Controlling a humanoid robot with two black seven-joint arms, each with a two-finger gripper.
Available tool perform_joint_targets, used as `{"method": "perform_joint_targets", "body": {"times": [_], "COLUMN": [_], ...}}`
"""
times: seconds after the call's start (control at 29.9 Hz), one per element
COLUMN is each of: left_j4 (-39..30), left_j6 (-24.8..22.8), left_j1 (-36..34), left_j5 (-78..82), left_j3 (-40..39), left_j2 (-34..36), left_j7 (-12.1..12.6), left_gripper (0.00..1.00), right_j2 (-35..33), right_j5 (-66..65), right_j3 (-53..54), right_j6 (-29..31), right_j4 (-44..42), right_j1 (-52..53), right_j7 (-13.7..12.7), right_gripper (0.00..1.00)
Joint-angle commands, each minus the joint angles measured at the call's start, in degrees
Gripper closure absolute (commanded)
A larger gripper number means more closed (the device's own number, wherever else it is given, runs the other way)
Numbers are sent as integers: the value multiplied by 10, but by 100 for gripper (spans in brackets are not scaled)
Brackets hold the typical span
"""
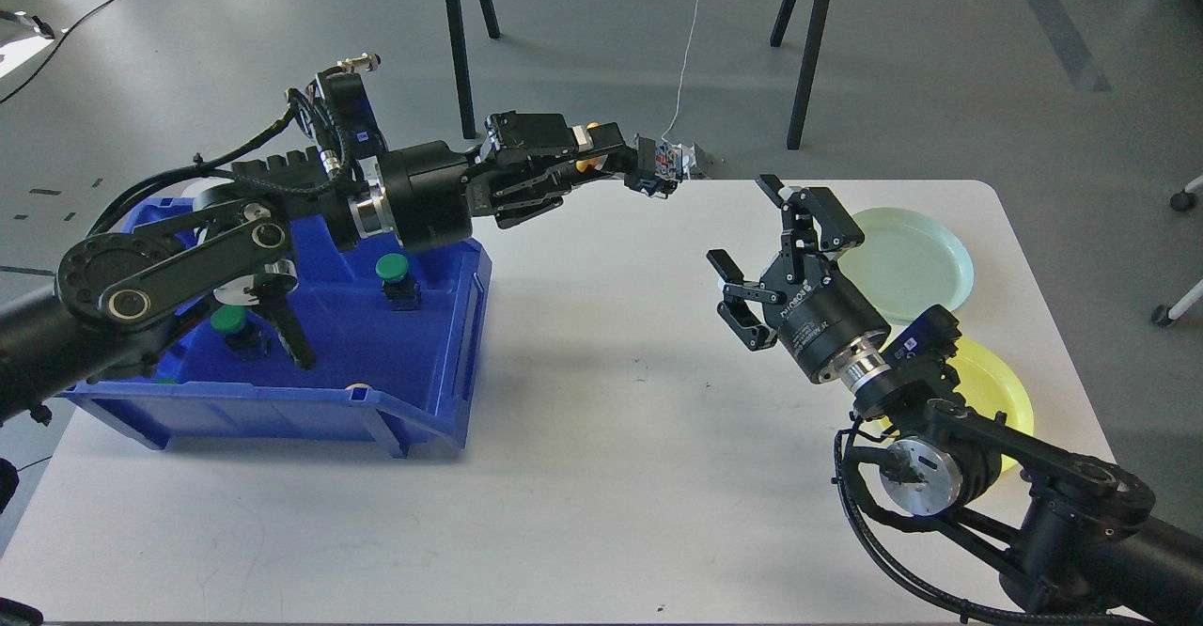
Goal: Pass button and place on color plate
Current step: 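Lift the yellow button and extend it toward the right gripper, then grasp the yellow button from the left gripper with the right gripper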
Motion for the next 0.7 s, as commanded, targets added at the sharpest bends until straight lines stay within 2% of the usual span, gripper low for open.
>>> {"method": "perform_joint_targets", "body": {"times": [0.0, 0.33, 0.67], "left_j4": [0, 2, 2], "left_j6": [0, 0, 0], "left_j1": [0, 1, 1], "left_j5": [-1, -9, -10], "left_j3": [1, 0, 0], "left_j2": [0, 0, 0], "left_j7": [0, 0, 0], "left_gripper": [86, 86, 86], "right_j2": [17, 17, 28], "right_j5": [-2, 3, 2], "right_j3": [-1, -52, -58], "right_j6": [-4, -6, -5], "right_j4": [0, -3, -5], "right_j1": [17, 103, 111], "right_j7": [0, 0, 0], "right_gripper": [3, 5, 8]}}
